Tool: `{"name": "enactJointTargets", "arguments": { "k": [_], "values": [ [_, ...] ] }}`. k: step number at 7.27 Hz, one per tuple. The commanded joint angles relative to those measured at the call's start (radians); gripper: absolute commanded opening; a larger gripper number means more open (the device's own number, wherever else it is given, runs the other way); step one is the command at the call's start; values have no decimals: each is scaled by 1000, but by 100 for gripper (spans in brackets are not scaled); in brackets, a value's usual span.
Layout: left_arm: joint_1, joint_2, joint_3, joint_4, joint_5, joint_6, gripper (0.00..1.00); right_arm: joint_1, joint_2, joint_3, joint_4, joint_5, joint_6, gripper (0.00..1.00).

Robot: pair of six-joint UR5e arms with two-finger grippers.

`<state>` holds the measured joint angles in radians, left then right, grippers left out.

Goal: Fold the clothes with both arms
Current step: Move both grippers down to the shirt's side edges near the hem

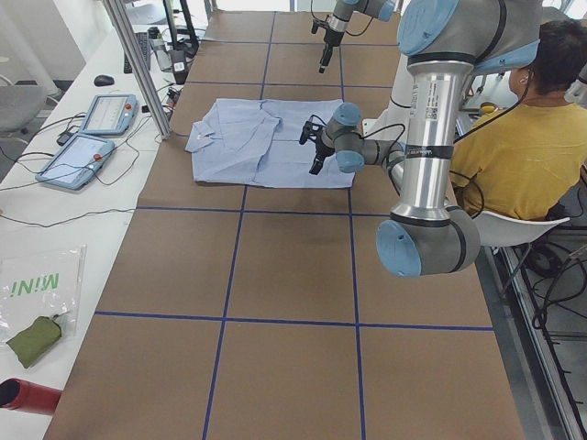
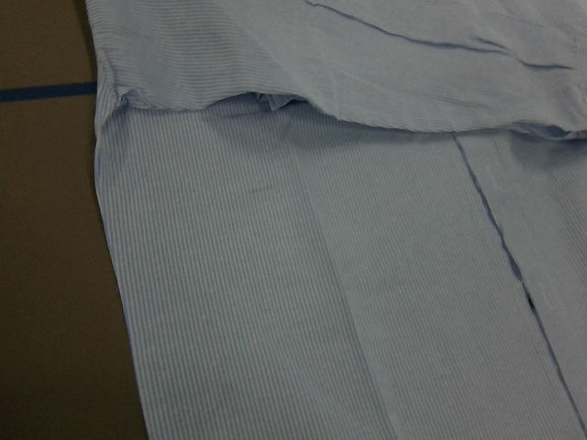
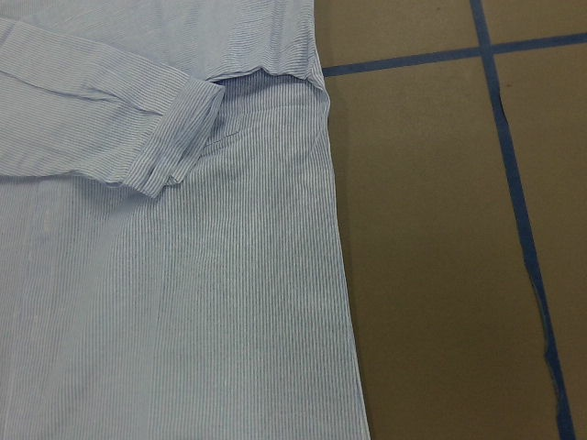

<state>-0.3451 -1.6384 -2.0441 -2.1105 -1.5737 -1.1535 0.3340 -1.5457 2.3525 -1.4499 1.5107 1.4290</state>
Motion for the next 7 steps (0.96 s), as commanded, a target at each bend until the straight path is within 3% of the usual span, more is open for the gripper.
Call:
{"name": "enactJointTargets", "arguments": {
  "k": [1, 2, 4, 5, 7],
  "values": [
    [93, 63, -2, 1, 18, -133, 100, -3, -1, -1, 0, -9, 2, 100],
    [136, 64, -1, 3, 20, -190, 100, -3, -1, -1, 0, -9, 1, 100],
    [198, 75, -1, 6, 76, -296, 71, -3, -1, -1, 0, -9, 1, 100],
    [199, 78, 1, 9, 77, -296, 63, -3, 1, -1, 0, -9, 1, 100],
    [202, 80, 7, 10, 77, -296, 63, -4, 1, -1, 0, -9, 1, 100]
  ]
}}
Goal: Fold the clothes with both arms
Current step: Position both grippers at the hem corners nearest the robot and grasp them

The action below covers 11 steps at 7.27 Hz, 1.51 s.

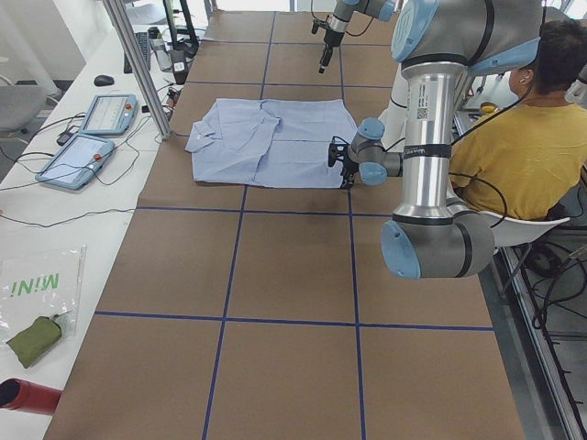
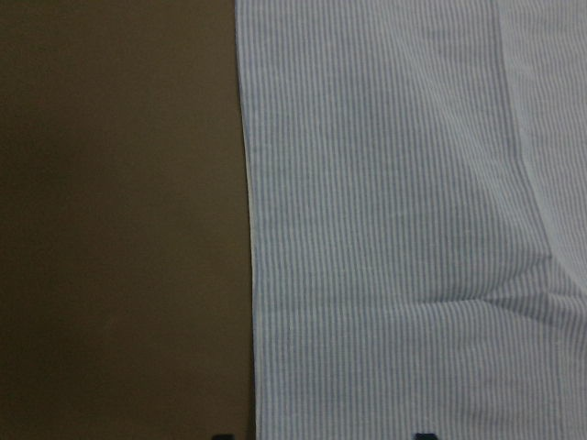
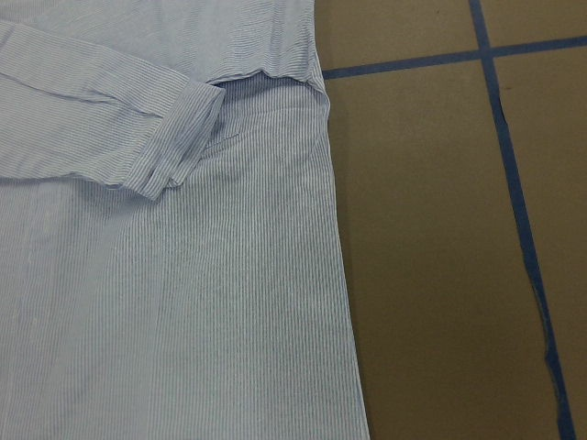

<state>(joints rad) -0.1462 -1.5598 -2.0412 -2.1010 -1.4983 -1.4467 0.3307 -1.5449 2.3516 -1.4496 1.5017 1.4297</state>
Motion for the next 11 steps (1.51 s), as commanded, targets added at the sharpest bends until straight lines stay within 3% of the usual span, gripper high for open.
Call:
{"name": "enactJointTargets", "arguments": {
  "k": [1, 4, 8, 11],
  "values": [
    [5, 1, 4, 1, 1, -3, 63, 1, 2, 0, 0, -2, 0, 100],
    [14, 0, 4, 1, 1, -1, 59, 1, 0, 0, 2, -8, 0, 100],
    [23, -2, 1, 3, 1, 0, 32, 1, 0, -2, 2, -9, 2, 100],
    [22, 3, 1, 3, 1, 2, 5, 1, -4, 2, 5, -21, 12, 100]
  ]
}}
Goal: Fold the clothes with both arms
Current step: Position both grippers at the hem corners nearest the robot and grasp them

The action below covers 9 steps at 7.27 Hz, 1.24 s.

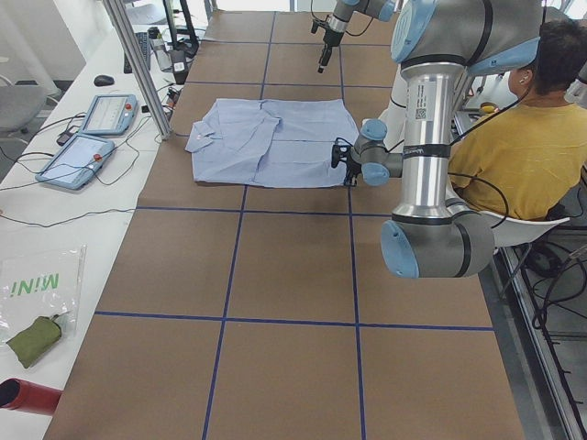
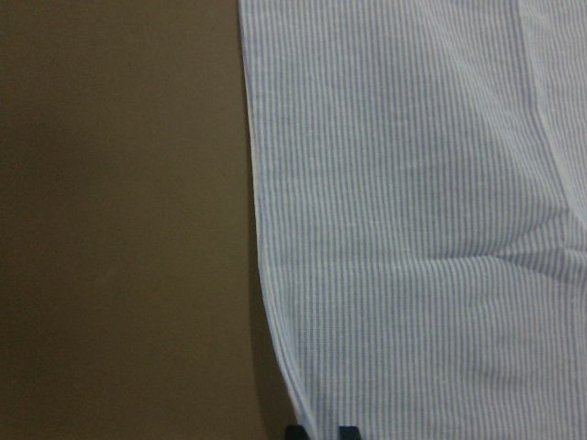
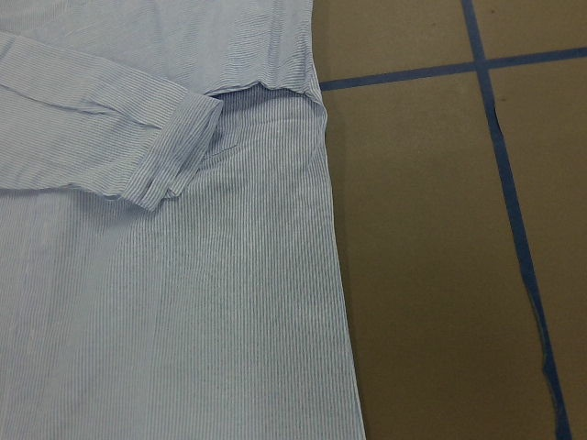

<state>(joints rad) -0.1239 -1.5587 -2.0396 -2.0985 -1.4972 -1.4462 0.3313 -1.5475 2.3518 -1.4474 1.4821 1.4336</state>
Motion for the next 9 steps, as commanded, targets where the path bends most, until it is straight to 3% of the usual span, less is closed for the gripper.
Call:
{"name": "enactJointTargets", "arguments": {
  "k": [1, 3, 5, 8, 9],
  "values": [
    [0, -1, -7, -2, 0, 3, 0, -2, -8, 1, 16, -2, 30, 100],
    [0, -12, -10, -3, -3, 3, 0, -15, -229, -23, 372, -5, 59, 100],
    [0, -20, -23, -8, 3, 0, 0, -41, -266, -69, 404, -46, 120, 96],
    [0, -23, -28, -9, 9, 0, 0, -240, -266, -126, 394, -260, 295, 90],
    [1, -23, -30, -9, 33, 1, 0, -265, -260, -126, 357, -267, 315, 66]
  ]
}}
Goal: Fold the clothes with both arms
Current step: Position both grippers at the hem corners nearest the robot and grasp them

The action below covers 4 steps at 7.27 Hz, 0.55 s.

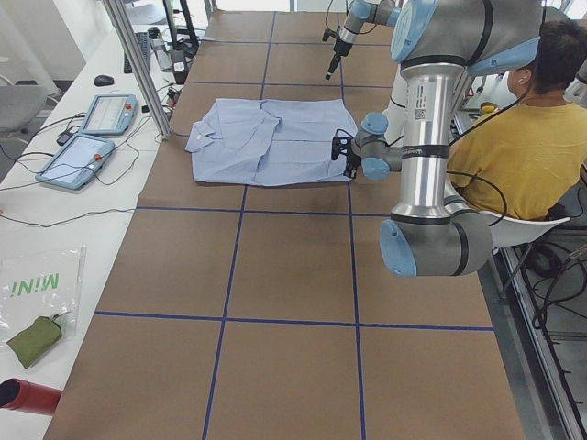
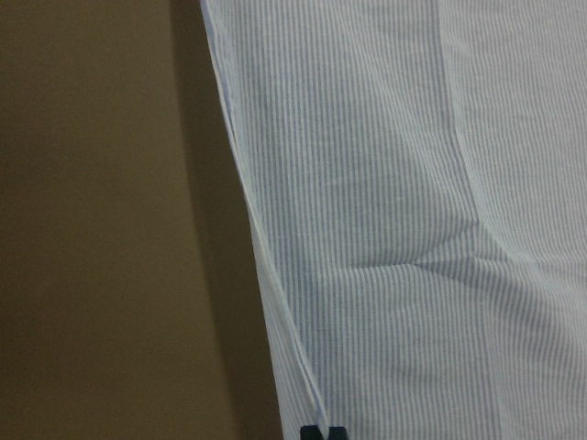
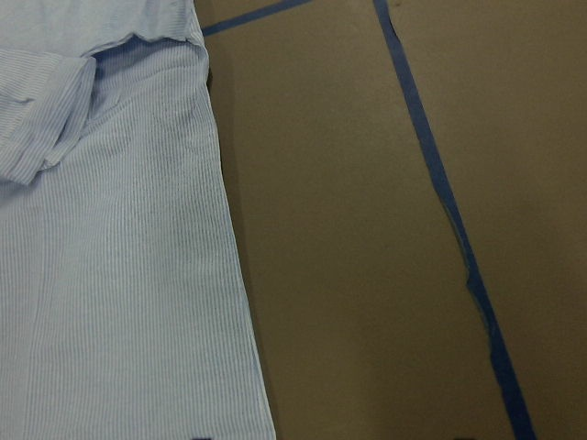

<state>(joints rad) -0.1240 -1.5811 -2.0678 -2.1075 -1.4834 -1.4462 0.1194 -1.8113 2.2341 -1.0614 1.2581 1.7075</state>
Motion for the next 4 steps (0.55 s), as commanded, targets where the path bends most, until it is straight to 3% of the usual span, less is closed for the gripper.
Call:
{"name": "enactJointTargets", "arguments": {
  "k": [1, 4],
  "values": [
    [1, 1, -3, 0, 29, 1, 0, -73, 19, -8, -66, -57, 78, 57],
    [9, 3, -11, 0, 60, 3, 0, -113, 68, -27, -113, -106, 135, 46]
  ]
}}
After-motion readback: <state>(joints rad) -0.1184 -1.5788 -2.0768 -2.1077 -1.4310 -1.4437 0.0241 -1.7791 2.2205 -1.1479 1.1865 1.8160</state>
